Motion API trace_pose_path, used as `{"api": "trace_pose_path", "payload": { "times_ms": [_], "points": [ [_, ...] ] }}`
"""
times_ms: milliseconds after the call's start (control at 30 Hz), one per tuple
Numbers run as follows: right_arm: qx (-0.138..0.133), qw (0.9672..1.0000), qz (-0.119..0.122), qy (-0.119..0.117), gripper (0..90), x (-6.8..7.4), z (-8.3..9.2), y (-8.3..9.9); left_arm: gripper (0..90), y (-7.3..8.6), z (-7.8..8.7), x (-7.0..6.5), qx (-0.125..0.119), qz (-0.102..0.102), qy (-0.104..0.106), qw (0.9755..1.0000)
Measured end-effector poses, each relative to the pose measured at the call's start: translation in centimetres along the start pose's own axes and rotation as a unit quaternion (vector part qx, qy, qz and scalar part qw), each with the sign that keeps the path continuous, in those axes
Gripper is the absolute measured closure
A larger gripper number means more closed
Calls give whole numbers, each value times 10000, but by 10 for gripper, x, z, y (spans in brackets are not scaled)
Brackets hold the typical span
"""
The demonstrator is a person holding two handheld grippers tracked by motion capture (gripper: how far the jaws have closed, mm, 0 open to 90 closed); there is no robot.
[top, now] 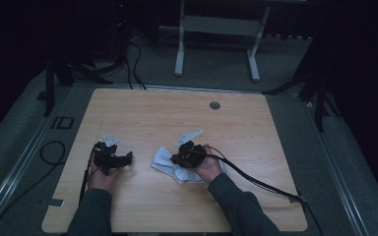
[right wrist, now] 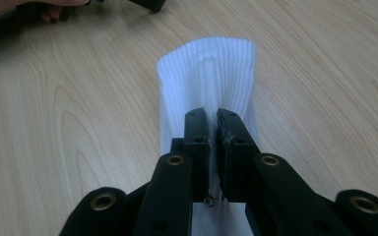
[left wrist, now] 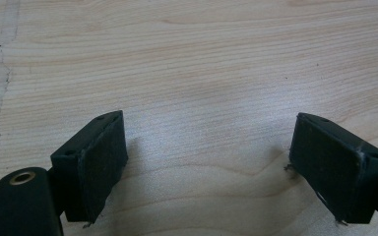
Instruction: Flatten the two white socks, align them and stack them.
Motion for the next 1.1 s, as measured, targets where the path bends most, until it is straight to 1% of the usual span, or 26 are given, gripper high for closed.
{"api": "trace_pose_path", "payload": {
  "times_ms": [167, 200, 233, 267, 300, 333, 367, 467, 567, 600, 633, 667, 700, 733, 767, 800, 833, 867, 900, 933, 967, 1000, 1033, 1067, 1100],
  "points": [
    [-4, 10000, -73, -52, 834, 1, -14, 5, 145, 0, 0, 0, 1, -2, -2, 10000],
    [-4, 10000, -73, -52, 834, 1, -14, 5, 145, 0, 0, 0, 1, -2, -2, 10000],
    [22, 9999, -42, -91, 788, 1, -19, 6, 145, 0, 0, 0, 2, -2, -3, 10000],
    [22, 9999, -42, -91, 788, 1, -19, 6, 145, 0, 0, 0, 2, -2, -3, 10000],
    [-34, 10000, 31, -38, 717, 1, -19, 6, 144, 0, 0, 0, 12, -7, -8, 10000],
    [-34, 10000, 31, -38, 717, 1, -19, 6, 144, 0, 0, 0, 12, -7, -8, 10000],
    [-108, 9999, 44, -8, 677, 1, -14, 4, 144, 0, 0, 0, 8, 5, -14, 10000],
    [-202, 9997, 102, 77, 627, 0, -5, 0, 144, 0, 0, -1, 1, 21, -24, 10000],
    [-173, 9994, 183, 228, 606, -2, 3, -2, 148, 0, 0, -2, -9, 23, -25, 10000],
    [-122, 9994, 209, 267, 600, -2, 5, -2, 169, 0, 0, -2, -46, 13, -1, 10000],
    [-44, 9992, 244, 310, 595, -3, 7, -2, 223, 0, 1, -3, -92, -25, 30, 10000],
    [-44, 9992, 244, 310, 595, -3, 7, -2, 262, 0, 1, -3, -92, -25, 30, 10000],
    [121, 9984, 342, 436, 589, -3, 8, -2, 306, -1, 1, -5, -145, -52, 66, 9999],
    [121, 9984, 342, 436, 589, -3, 8, -2, 337, -1, 1, -5, -145, -52, 66, 9999],
    [184, 9980, 361, 481, 584, -3, 9, -1, 337, -1, 1, -6, -160, -52, 62, 9998],
    [246, 9977, 386, 496, 578, -2, 10, -1, 374, -2, 3, -8, -139, -35, 59, 9999],
    [343, 9965, 498, 582, 575, -2, 11, 0, 478, -2, 3, -8, -139, -35, 59, 9999],
    [385, 9959, 541, 608, 574, -1, 12, 1, 534, -2, 5, -10, -86, -31, 58, 9999],
    [416, 9955, 557, 636, 574, -1, 13, 1, 624, -2, 8, -11, -73, -104, 43, 9999],
    [459, 9947, 600, 693, 572, 0, 14, 1, 685, -2, 10, -12, -131, -161, 73, 9998],
    [459, 9947, 600, 693, 572, 0, 14, 1, 735, -2, 10, -12, -131, -161, 73, 9998],
    [514, 9936, 629, 778, 572, 0, 16, 1, 735, -2, 10, -12, -131, -161, 73, 9998],
    [514, 9936, 629, 778, 574, 0, 16, 1, 735, -5, 17, -13, -271, -95, 327, 9991],
    [582, 9919, 685, 899, 592, -1, 23, 2, 869, -6, 20, -14, -301, -103, 432, 9986],
    [582, 9919, 685, 899, 592, -1, 23, 2, 869, -8, 22, -16, -308, -140, 498, 9982]
  ]
}}
Point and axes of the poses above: each handheld gripper's, and its own axes: z roughly backward along the jaws, y roughly out of its underside, x roughly to its left, the point moved 1 cm from there along -z, roughly forward along the jaws
